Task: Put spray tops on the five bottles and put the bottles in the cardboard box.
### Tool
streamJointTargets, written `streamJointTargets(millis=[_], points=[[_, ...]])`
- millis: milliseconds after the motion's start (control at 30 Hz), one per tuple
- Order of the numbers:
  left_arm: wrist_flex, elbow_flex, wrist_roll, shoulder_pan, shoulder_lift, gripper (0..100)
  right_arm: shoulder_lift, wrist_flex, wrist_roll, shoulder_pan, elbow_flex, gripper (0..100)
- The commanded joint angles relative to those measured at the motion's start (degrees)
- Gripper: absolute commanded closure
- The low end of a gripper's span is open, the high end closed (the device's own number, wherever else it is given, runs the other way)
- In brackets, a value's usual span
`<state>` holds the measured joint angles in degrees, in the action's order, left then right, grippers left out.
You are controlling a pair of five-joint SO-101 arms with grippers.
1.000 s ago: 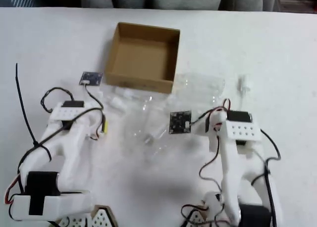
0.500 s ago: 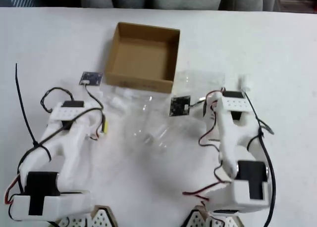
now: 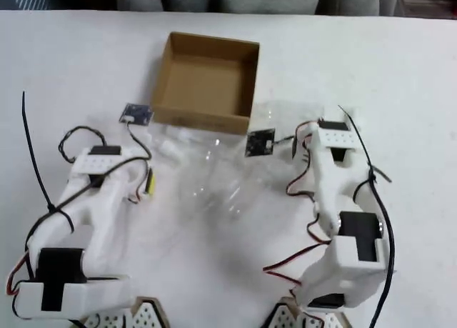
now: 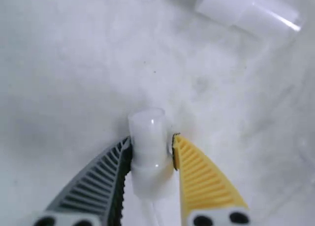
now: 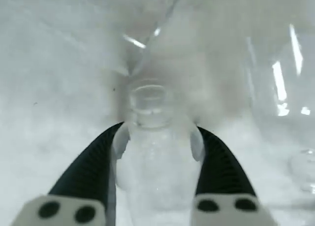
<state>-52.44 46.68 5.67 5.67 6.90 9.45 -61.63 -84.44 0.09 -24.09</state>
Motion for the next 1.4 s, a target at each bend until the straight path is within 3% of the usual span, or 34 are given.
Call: streamJointTargets(millis=[0,267,367,600,800,900,1100,1367], points=[[1.3,-0.1,0.5,-0.4,2.7,98,-0.4,-0.1,8.8,1.7,5.3,97.5],[1.3,0.0,0.5,-0.4,2.7,98,-0.4,-9.7,34.6,13.1,15.4,98.3],[1.2,0.0,0.5,-0.4,2.7,98,-0.4,-13.2,38.4,20.8,17.9,98.3],[1.1,0.0,0.5,-0.4,2.7,98,-0.5,-14.2,35.5,38.0,18.1,98.3],[1.1,0.0,0.5,-0.4,2.7,98,0.7,-11.8,29.4,46.5,17.4,98.1],[1.1,0.0,0.5,-0.4,2.7,98,2.9,-5.8,27.3,47.8,15.6,96.2],[1.1,0.0,0.5,-0.4,2.7,98,7.9,0.4,24.2,48.0,15.4,74.4],[1.1,0.1,0.5,-0.4,2.7,98,1.9,-5.7,19.9,49.3,17.1,73.4]])
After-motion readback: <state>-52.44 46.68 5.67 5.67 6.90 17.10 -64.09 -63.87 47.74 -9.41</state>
